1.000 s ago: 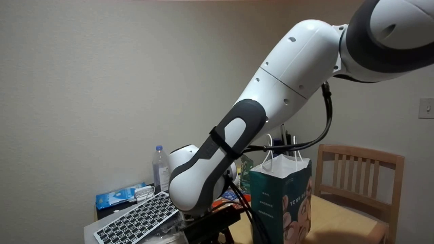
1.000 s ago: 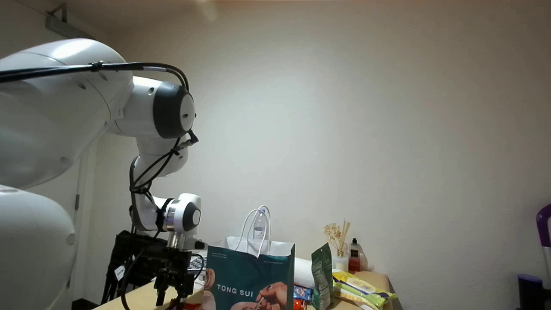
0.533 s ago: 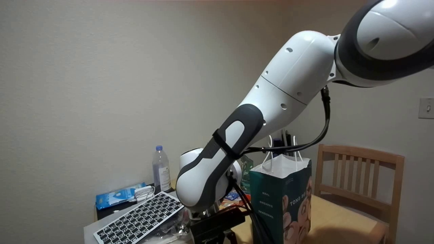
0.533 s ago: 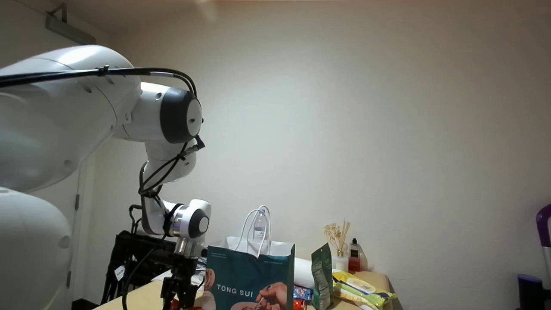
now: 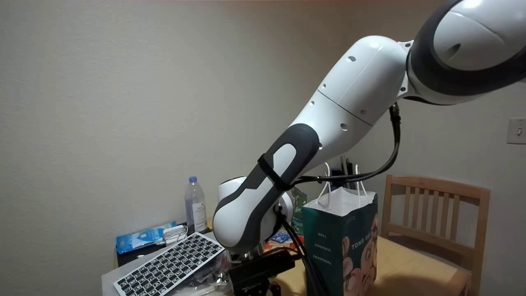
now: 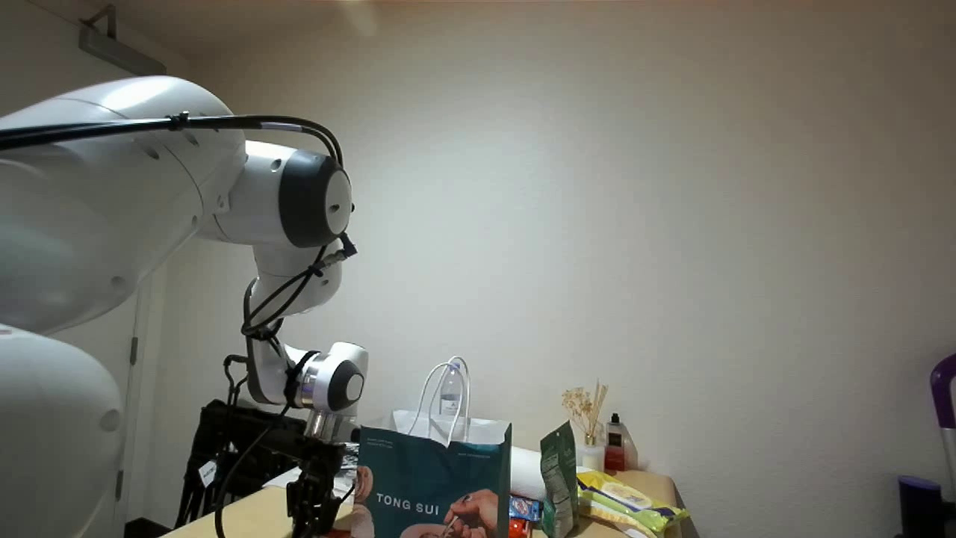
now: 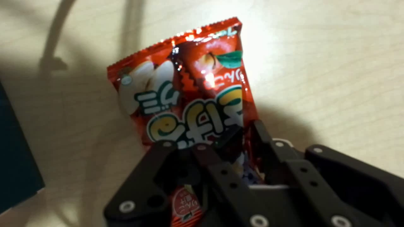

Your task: Put the red wrapper in the bag

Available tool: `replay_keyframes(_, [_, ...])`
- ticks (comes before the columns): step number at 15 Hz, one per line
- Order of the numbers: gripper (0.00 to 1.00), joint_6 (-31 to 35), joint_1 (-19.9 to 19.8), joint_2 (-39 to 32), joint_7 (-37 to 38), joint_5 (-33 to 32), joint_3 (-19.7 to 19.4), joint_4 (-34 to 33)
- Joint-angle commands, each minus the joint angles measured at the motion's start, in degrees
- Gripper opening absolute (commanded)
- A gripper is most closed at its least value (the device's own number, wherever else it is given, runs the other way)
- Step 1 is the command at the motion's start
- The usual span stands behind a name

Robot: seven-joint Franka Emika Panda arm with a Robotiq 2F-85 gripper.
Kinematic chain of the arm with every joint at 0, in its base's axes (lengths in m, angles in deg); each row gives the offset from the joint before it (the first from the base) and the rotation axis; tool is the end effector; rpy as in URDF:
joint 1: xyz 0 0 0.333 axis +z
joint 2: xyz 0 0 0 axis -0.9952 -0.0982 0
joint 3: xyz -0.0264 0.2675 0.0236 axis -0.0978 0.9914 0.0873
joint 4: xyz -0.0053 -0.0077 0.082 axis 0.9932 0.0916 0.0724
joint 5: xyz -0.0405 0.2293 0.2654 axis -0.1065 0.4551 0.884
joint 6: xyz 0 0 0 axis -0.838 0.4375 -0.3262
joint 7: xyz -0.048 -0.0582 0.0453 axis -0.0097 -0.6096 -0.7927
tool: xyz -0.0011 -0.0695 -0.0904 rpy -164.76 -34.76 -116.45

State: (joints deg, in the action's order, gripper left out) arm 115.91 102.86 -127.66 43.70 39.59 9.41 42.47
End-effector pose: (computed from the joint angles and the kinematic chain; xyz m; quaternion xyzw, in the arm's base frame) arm 0.5262 0.2333 0.1227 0.9848 -0.1066 -0.1367 0.0065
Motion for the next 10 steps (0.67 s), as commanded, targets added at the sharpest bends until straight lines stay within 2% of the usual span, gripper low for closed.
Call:
replay_keyframes(1, [0.0, 0.9, 1.09, 1.72, -0.59, -0.25, -0.68, 0.78])
replay_keyframes(6, [0.01, 0.86, 4.68, 5.32, 0.74, -4.3, -2.0, 0.22])
replay_keyframes(10, [0.01, -0.93, 9.22, 10.96, 4.59, -11.01, -3.68, 0.92])
